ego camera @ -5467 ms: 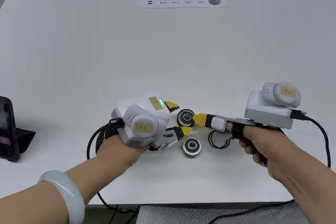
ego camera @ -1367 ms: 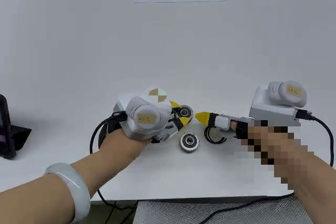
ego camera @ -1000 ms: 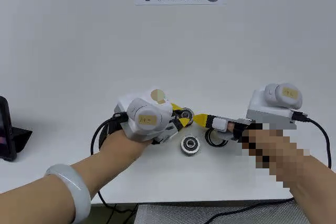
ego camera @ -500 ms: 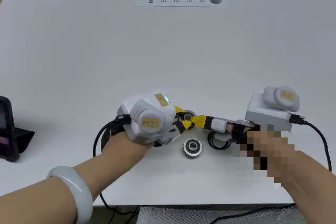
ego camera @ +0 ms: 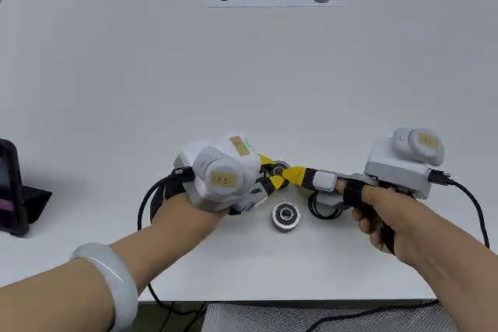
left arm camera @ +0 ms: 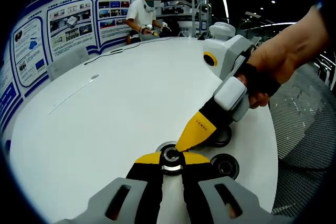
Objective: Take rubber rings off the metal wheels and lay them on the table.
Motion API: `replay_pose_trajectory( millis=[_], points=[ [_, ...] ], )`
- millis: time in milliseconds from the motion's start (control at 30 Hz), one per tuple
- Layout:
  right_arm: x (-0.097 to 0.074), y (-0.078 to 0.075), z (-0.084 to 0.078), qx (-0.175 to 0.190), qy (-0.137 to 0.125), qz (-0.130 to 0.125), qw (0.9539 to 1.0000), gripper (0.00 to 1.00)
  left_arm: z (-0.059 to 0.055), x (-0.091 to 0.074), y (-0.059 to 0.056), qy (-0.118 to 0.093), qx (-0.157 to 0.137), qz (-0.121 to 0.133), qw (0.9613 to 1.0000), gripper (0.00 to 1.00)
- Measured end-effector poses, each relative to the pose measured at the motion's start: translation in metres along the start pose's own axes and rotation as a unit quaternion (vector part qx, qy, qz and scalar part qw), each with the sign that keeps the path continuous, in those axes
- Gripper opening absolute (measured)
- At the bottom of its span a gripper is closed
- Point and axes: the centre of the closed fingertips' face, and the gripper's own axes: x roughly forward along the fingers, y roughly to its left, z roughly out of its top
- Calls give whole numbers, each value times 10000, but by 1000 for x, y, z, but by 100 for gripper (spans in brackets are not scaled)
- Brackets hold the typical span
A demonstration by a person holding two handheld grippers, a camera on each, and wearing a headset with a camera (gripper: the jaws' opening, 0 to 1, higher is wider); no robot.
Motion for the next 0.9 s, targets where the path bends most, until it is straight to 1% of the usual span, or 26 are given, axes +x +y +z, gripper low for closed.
replay_pose_trajectory(
  millis=[33, 67, 100, 133, 300, 400, 567, 700, 900],
  points=[
    [0, -1, 1, -7, 9, 12, 10000, 18, 0, 0, 0, 1, 1, 3, 10000, 14],
    [0, 5, 0, 37, 45, 181, 9998, 16, 0, 0, 0, -1, 0, 5, 10000, 14],
    [-1, 0, 2, 19, 10, 73, 10000, 16, 0, 0, 0, 0, 0, 8, 10000, 14],
    [-1, -1, 2, -62, 15, 58, 10000, 16, 0, 0, 0, -4, -3, 5, 10000, 14],
    [-3, -1, 2, -87, -19, 51, 9999, 15, 0, 0, 0, -1, 7, -1, 10000, 14],
    [-6, 0, 4, -104, -71, 50, 9999, 12, 0, -1, 0, -4, 0, 2, 10000, 14],
    [-6, 0, 3, -192, -39, 23, 9998, 9, 0, -1, 0, -4, 2, 0, 10000, 14],
    [-5, -3, 3, -343, -20, -82, 9994, 5, 0, -1, 0, -3, -3, -3, 10000, 14],
    [-5, -4, 5, -365, 1, -63, 9993, 3, 0, -1, 0, -7, -7, -11, 10000, 14]
  ],
)
